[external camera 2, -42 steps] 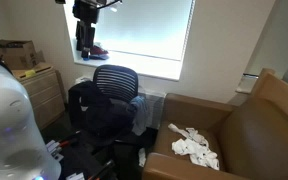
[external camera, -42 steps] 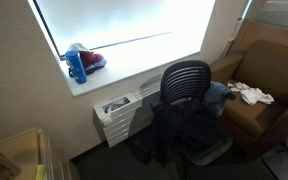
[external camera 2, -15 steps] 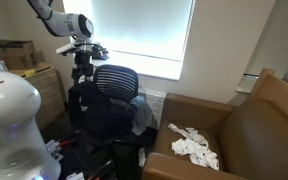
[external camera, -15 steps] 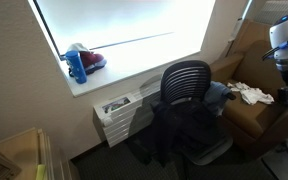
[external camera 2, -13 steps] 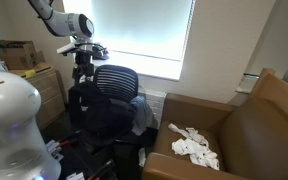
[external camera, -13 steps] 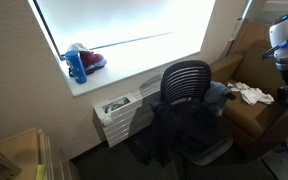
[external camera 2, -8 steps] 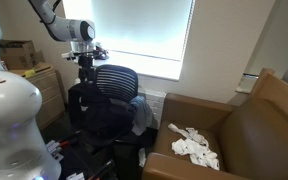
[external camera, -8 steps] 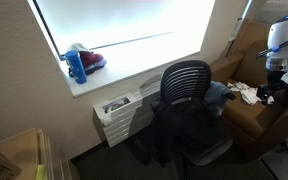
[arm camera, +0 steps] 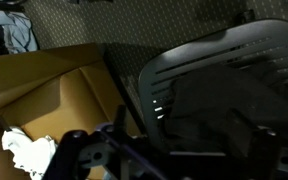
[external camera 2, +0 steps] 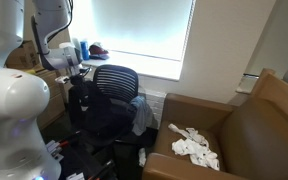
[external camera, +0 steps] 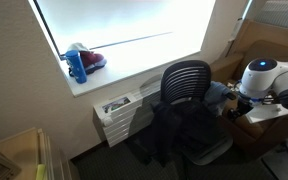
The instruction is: Pick the black garment on the chair, put it on the sofa then move the black chair
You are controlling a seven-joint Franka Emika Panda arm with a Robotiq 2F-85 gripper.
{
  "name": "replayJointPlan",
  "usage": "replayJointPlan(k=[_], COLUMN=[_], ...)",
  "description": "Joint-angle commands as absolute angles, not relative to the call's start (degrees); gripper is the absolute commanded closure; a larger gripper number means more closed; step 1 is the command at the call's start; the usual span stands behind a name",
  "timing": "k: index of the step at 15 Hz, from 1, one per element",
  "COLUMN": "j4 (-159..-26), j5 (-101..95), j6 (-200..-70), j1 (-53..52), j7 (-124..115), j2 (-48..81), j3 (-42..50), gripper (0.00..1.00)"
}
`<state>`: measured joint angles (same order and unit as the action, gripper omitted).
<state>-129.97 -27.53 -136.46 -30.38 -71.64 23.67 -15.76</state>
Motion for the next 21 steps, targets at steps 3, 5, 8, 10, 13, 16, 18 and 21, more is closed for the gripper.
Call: replayJointPlan(k=[3,5,8,10,13,16,18,21], j4=[-128.78,-124.88,-117.5,-111.18,-101.86,-95.19,-92.32,-93.32], j5=[-26.33,-26.87,-31.72,-33.42,-34.14,-32.54,-29.72,-27.68], j6=[-135.68,-130.56,-136.67,-138.98,-140.51,-140.93,-139.1,-139.29], j1=[-31.87,-32.99,-36.22,-39.03,-43.07,-46.75,-46.45,-46.75], j7=[-70.57,-73.05,-83.19,-85.18,-87.81,-95.6,-98.38,-96.7], j2=[25.39,29.31,37.9,43.82,51.83,57.24,59.55,59.23], j3=[-14.18,-12.1,-6.57,-3.97,0.03,5.21,6.55,6.68], gripper=[0.0,0.0,0.0,0.0,0.0,0.0,0.0,0.0])
